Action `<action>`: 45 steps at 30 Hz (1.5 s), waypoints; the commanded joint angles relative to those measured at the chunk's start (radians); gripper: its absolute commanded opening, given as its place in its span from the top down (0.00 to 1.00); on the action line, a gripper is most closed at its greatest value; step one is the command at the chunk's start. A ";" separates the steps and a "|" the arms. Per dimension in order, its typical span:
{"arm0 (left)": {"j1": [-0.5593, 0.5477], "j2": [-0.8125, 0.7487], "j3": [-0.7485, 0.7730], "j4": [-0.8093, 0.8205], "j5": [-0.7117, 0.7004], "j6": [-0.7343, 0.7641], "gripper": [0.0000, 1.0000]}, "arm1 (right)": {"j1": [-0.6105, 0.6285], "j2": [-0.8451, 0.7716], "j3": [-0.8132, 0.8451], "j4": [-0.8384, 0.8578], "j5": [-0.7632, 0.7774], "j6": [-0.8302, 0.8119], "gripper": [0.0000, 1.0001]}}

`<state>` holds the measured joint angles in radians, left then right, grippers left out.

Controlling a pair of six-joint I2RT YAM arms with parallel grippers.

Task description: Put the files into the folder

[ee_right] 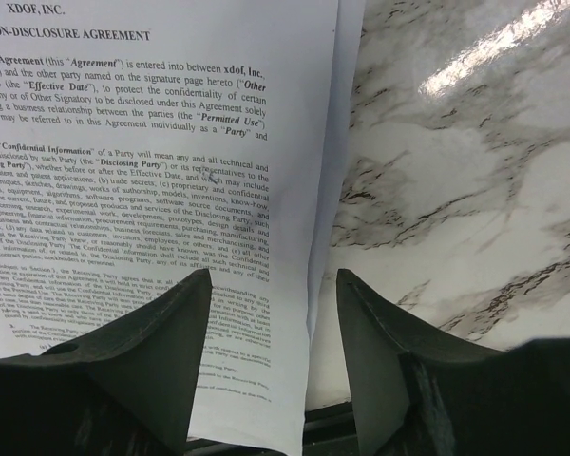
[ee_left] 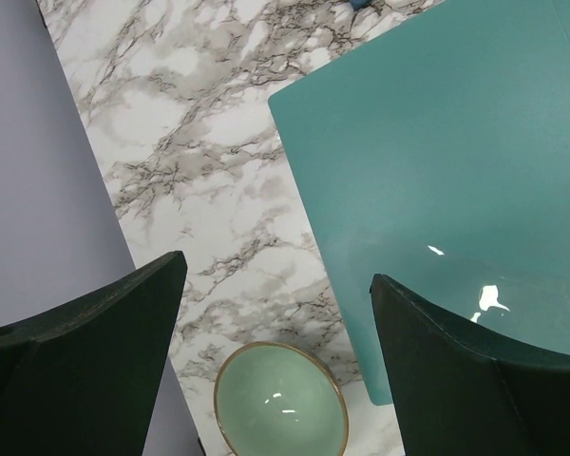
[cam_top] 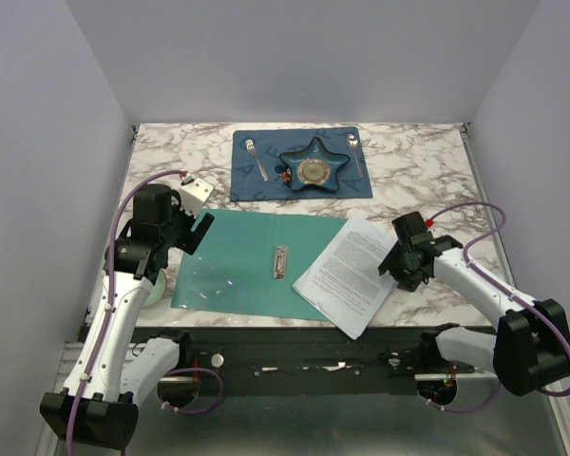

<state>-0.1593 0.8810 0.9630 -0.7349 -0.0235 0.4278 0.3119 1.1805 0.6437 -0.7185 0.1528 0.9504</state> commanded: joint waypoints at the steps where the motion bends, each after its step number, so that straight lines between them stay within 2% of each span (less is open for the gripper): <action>1: -0.003 -0.013 0.014 -0.012 -0.013 0.034 0.06 | -0.005 0.008 -0.009 0.018 0.014 0.005 0.37; 8: -0.003 -0.013 0.002 -0.011 -0.006 0.035 0.06 | -0.005 -0.030 -0.007 -0.001 0.004 -0.018 0.38; 21: -0.003 -0.042 -0.029 -0.009 -0.018 0.049 0.06 | -0.005 0.016 0.011 0.021 0.004 -0.019 0.38; 27: -0.003 -0.042 -0.038 -0.001 -0.018 0.048 0.06 | -0.005 0.037 0.011 0.036 -0.001 -0.016 0.41; 30: -0.003 -0.045 -0.044 0.000 -0.018 0.051 0.06 | -0.005 0.047 0.004 0.048 -0.004 -0.016 0.45; 40: -0.003 -0.043 -0.050 0.006 -0.015 0.054 0.06 | -0.005 0.022 -0.004 0.064 -0.016 -0.025 0.70; 45: -0.003 -0.043 -0.047 0.005 -0.009 0.049 0.06 | -0.005 0.011 0.002 0.057 -0.025 -0.033 0.73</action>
<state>-0.1593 0.8513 0.9226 -0.7307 -0.0280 0.4465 0.3119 1.2110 0.6441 -0.6697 0.1398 0.9249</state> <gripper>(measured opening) 0.941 0.271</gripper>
